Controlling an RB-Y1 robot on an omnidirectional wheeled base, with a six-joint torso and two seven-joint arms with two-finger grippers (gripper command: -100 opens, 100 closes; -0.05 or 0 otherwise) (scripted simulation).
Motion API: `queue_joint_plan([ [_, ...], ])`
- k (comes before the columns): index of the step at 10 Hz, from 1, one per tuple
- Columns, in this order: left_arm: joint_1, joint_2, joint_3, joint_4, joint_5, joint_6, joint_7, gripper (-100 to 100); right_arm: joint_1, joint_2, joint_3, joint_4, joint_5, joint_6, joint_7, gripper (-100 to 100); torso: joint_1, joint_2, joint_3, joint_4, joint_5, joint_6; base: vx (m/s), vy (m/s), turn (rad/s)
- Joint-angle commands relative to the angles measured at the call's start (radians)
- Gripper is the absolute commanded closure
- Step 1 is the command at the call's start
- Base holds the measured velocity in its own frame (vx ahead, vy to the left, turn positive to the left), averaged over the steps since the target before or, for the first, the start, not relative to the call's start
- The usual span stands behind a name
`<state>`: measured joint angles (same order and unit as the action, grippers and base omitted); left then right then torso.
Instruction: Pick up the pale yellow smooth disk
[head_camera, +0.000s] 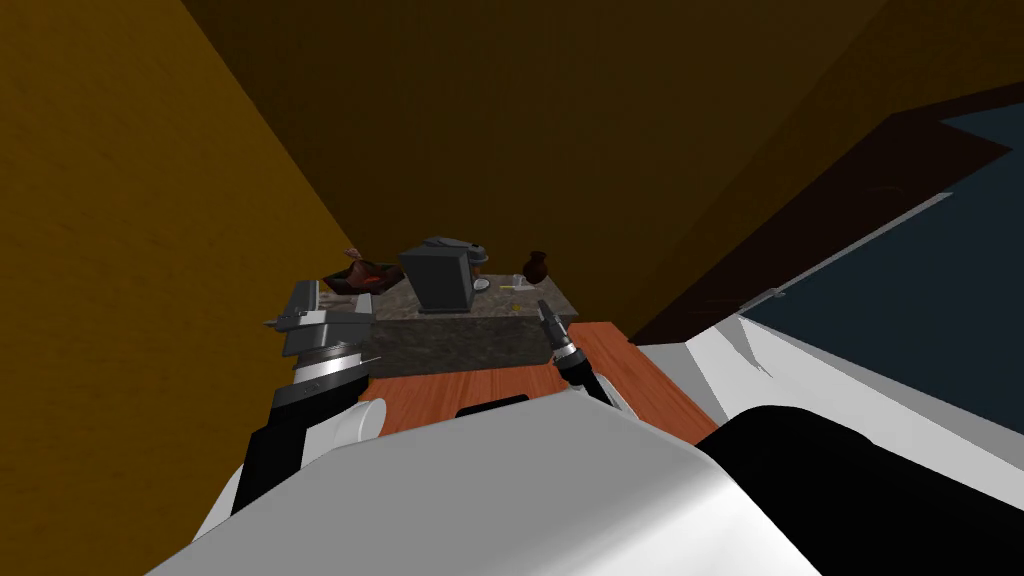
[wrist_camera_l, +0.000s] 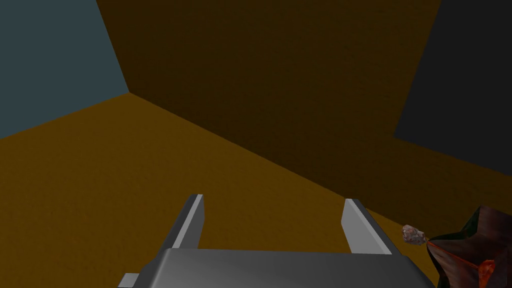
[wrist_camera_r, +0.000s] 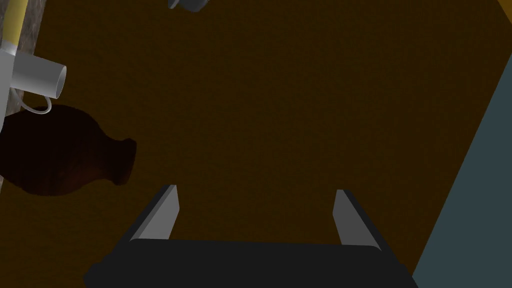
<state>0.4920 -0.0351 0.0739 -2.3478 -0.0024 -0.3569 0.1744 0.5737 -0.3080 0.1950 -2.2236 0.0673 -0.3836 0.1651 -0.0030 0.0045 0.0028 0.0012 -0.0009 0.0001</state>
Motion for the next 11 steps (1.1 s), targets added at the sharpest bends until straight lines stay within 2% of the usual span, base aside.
queue_joint_plan([
  [1,0.000,0.000,0.000,0.000,0.000,0.000,0.000,0,0.018,-0.050,0.024,0.008,0.016,0.006,0.002,-100,0.000,0.000,0.000,0.000,0.000,0.000,-0.059,-0.041,0.052],
  [2,0.000,0.000,0.000,0.000,0.000,0.000,0.000,0,0.038,-0.084,0.048,0.023,0.033,0.002,0.006,-100,0.000,0.000,0.000,0.000,0.000,0.000,-0.086,-0.094,0.108],
  [3,0.000,0.000,0.000,0.000,0.000,0.000,0.000,0,0.038,-0.103,0.048,0.023,0.033,0.002,0.006,-100,-0.003,0.001,0.000,0.000,0.000,0.000,-0.075,-0.093,0.043],
  [4,0.000,0.000,0.000,0.000,0.000,0.000,0.000,0,0.058,-0.134,0.071,0.043,0.051,-0.002,0.011,-100,-0.003,0.000,0.000,0.000,-0.001,0.000,-0.077,-0.063,0.081],
  [5,0.000,0.000,0.000,0.000,0.000,0.000,0.000,0,0.058,-0.153,0.071,0.043,0.051,-0.002,0.011,-100,-0.002,0.001,0.000,0.000,0.000,0.000,-0.063,-0.038,0.043],
  [6,0.000,0.000,0.000,0.000,0.000,0.000,0.000,0,0.078,-0.187,0.093,0.066,0.069,-0.007,0.015,-100,0.000,0.000,0.000,0.000,0.000,0.000,-0.060,-0.036,0.110],
  [7,0.000,0.000,0.000,0.000,0.000,0.000,0.000,0,0.078,-0.206,0.093,0.066,0.069,-0.007,0.015,-100,0.000,-0.001,0.000,0.000,0.000,0.000,-0.048,-0.034,0.045],
  [8,0.000,0.000,0.000,0.000,0.000,0.000,0.000,0,0.099,-0.245,0.114,0.094,0.089,-0.014,0.021,-100,0.000,-0.002,-0.001,0.000,0.000,0.000,-0.050,-0.027,0.085],
  [11,0.000,0.000,0.000,0.000,0.000,0.000,0.000,0,0.119,-0.319,0.134,0.124,0.108,-0.021,0.026,-100,0.002,-0.001,-0.001,0.000,0.001,0.000,-0.050,-0.006,0.095],
])
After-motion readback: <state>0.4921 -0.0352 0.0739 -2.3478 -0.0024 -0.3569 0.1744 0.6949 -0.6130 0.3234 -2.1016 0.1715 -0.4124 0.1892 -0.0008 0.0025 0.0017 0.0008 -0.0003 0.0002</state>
